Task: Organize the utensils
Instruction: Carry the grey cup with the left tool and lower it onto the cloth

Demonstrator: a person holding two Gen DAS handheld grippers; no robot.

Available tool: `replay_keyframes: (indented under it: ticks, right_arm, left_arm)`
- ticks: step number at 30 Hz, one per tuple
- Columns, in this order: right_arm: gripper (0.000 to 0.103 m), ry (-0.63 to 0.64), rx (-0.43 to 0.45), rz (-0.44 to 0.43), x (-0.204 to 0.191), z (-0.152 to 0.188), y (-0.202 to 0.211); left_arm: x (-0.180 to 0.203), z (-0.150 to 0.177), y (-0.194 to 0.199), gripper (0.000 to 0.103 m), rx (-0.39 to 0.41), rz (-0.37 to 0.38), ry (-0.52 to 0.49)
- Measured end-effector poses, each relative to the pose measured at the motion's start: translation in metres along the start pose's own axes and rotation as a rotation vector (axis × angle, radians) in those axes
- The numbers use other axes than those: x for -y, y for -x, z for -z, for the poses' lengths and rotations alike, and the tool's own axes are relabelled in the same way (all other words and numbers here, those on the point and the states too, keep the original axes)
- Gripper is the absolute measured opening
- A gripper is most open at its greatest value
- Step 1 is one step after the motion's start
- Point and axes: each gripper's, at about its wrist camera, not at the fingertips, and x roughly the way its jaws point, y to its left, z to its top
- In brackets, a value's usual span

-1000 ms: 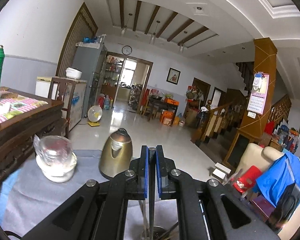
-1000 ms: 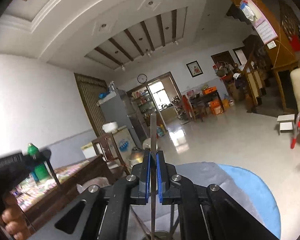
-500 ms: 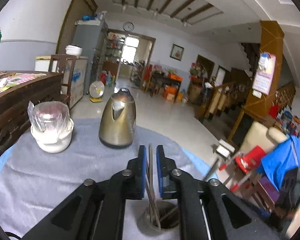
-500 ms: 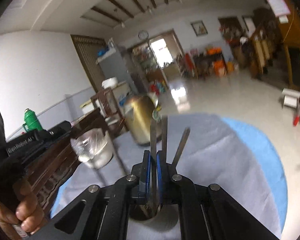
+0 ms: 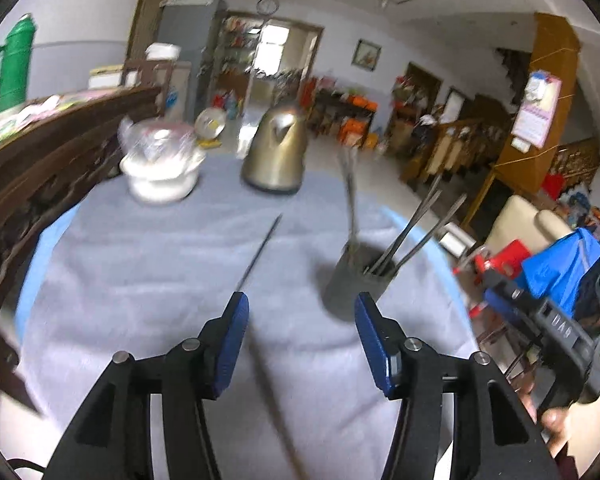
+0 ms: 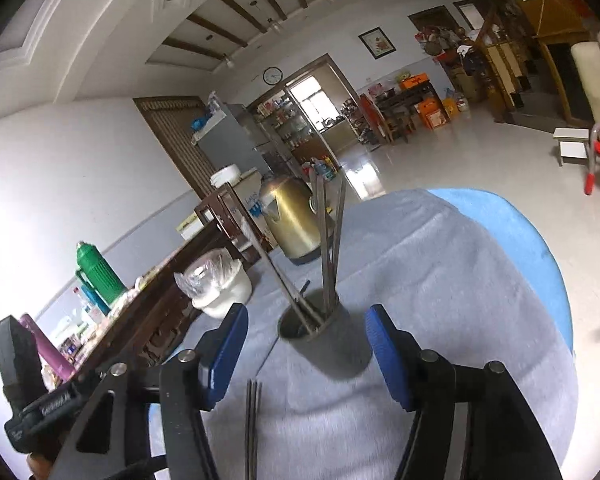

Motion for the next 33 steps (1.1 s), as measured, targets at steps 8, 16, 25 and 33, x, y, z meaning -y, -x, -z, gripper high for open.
replay_keyframes:
  ticks: [8, 16, 25, 33]
  right_arm:
    - [0.066, 0.093, 0.008, 0.03, -0.028, 0.013, 0.028]
    - [0.066, 0.092, -0.088, 0.027, -0.025, 0.041, 0.026]
    - [0.066, 0.093, -0.242, 0.052, -0.007, 0.073, -0.015]
    - [0.066, -0.053, -0.199, 0.121, 0.065, 0.042, -0.033]
  left_arm:
    - [-0.026, 0.015, 0.054, 0.066, 0.051, -0.064, 0.006]
    - [-0.059, 0.044, 0.052, 0.066, -0.039, -0.117, 0.005]
    - [-0.094, 0.018, -0.015, 0.066, -0.211, -0.224, 0.013]
    - [-0.069, -0.095, -0.179, 0.066, -0.375, -0.122, -0.123]
